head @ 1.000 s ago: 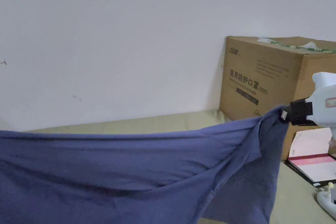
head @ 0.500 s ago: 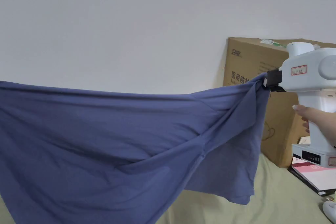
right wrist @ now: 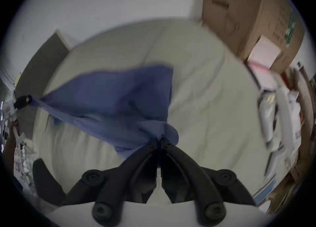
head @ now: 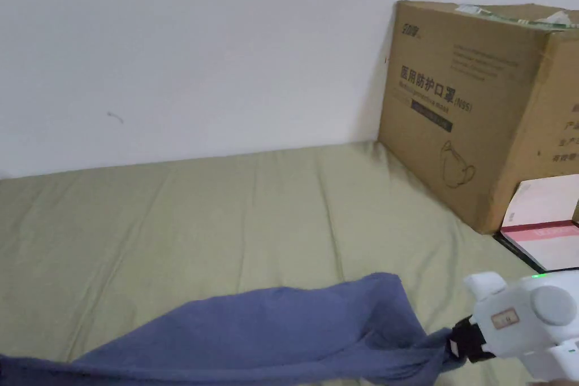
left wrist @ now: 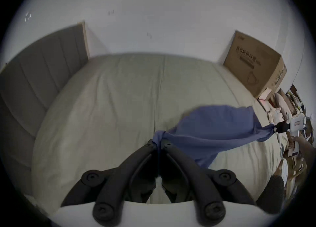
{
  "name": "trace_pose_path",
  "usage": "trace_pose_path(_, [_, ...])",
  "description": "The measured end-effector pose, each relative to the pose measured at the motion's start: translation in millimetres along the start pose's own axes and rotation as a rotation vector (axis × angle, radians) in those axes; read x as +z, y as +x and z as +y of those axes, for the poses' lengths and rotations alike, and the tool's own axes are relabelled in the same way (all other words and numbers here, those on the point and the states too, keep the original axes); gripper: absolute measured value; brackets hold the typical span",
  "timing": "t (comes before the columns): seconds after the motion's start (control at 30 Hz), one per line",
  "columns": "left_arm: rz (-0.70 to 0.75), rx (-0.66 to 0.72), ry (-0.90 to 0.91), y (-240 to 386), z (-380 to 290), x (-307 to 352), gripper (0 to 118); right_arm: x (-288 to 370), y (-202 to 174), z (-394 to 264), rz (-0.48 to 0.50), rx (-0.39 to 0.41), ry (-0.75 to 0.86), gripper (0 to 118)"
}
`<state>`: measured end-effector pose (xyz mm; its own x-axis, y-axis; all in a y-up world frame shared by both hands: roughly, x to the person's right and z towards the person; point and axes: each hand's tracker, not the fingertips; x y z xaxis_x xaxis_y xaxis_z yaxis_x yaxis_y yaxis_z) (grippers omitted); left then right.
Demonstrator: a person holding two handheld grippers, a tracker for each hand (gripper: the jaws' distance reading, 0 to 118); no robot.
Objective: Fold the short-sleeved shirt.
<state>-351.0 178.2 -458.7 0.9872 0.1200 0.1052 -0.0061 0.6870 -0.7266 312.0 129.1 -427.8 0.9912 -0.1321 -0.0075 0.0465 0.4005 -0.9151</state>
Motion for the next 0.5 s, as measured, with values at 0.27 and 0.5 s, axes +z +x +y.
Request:
trace_pose_path(0.27, [-0.033,-0.021,-0.092,-15.0,-62.2,38.3,3,17.4,10.4,-71.9,0.11,0.012,-0.115,2])
trace_pose_path(0.5, [-0.071,-0.084,-0.279,-10.0,-91.3,56.8,3,33.8,9.8,-109.2,0.093,0.051,-0.206,2])
